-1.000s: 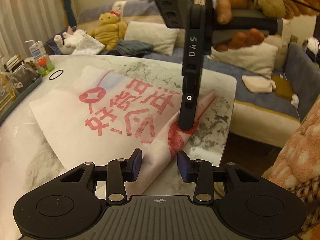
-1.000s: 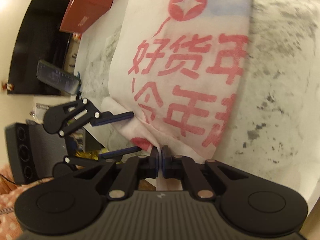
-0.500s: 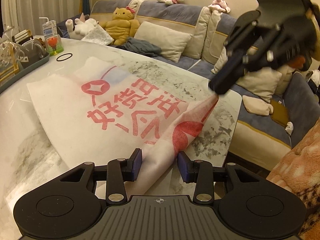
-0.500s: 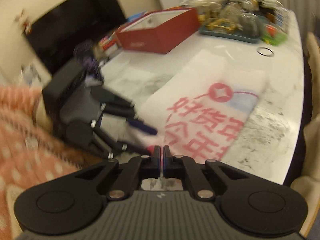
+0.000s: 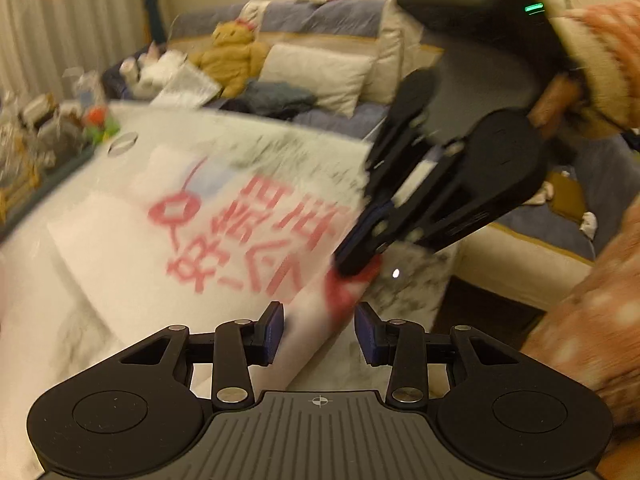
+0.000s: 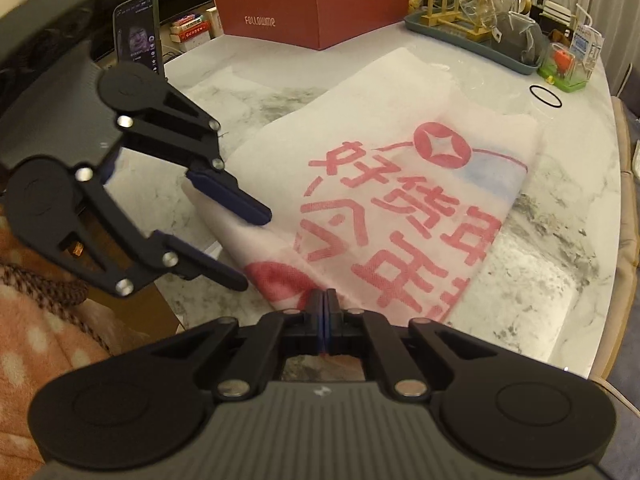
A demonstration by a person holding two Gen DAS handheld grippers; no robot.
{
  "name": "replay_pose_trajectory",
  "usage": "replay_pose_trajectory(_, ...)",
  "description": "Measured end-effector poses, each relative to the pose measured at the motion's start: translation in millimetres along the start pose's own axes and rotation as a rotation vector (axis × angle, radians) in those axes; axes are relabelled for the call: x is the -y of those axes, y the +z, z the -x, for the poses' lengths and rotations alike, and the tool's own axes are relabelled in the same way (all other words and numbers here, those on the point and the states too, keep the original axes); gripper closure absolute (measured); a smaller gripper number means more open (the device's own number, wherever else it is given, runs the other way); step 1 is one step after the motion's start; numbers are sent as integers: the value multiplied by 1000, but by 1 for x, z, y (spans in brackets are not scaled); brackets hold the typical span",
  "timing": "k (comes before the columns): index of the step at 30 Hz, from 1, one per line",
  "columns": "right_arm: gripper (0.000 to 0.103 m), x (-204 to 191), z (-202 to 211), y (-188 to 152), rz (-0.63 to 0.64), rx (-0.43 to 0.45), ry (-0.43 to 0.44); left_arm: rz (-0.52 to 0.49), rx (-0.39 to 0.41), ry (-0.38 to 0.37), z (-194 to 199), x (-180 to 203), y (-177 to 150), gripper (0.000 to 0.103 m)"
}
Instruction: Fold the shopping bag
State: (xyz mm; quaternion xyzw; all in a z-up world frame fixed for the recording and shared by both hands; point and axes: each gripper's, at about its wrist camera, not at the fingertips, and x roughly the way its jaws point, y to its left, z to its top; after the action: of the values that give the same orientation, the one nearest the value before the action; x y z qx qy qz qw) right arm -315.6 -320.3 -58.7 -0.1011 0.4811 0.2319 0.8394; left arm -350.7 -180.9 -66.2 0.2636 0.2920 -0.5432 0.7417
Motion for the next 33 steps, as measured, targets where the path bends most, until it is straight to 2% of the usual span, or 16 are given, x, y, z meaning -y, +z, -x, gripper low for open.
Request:
replay_pose_trajectory(2, 103, 2, -1, 2, 0, -14, 4, -11, 7, -25, 3, 5, 6, 64)
replay_pose_trajectory(5, 103, 2, -1, 2, 3, -24, 0, 5, -97, -48, -17, 2, 4, 64)
replay_pose_trajectory(7, 103, 1, 0, 3, 1, -31, -2, 7, -94, -46, -19, 2, -1, 64)
replay_pose_trajectory(14, 103, -1, 1, 6, -2, -39, -14, 146, -82, -98, -20, -15, -5, 64)
replay_pose_trajectory(19, 99, -28, 12, -4, 200, 6, -126, 157, -81, -99, -22, -17, -8, 64)
replay_pose_trajectory(21, 99, -31, 12, -9, 227, 10, -148, 166, -80, -95, -21, -17, -8, 64)
replay_pose_trajectory(24, 99, -32, 9, -18, 234, 21, -135, 176, -83, -93, -19, -17, -8, 64)
replay_pose_trajectory(26, 100, -31, 14, -15, 198, 26, -140, 189, -84, -94, -19, -19, -8, 64)
replay_pose_trajectory(28, 99, -32, 26, -15, 181, 75, -155, 217, -85, -103, -19, -22, -8, 64)
replay_pose_trajectory(30, 98, -40, 38, -22, 244, 116, -192, 252, -83, -117, -19, -27, -9, 64)
replay_pose_trajectory(33, 88, -50, 48, -41, 369, 83, -209, 300, -83, -140, -20, -34, -10, 64)
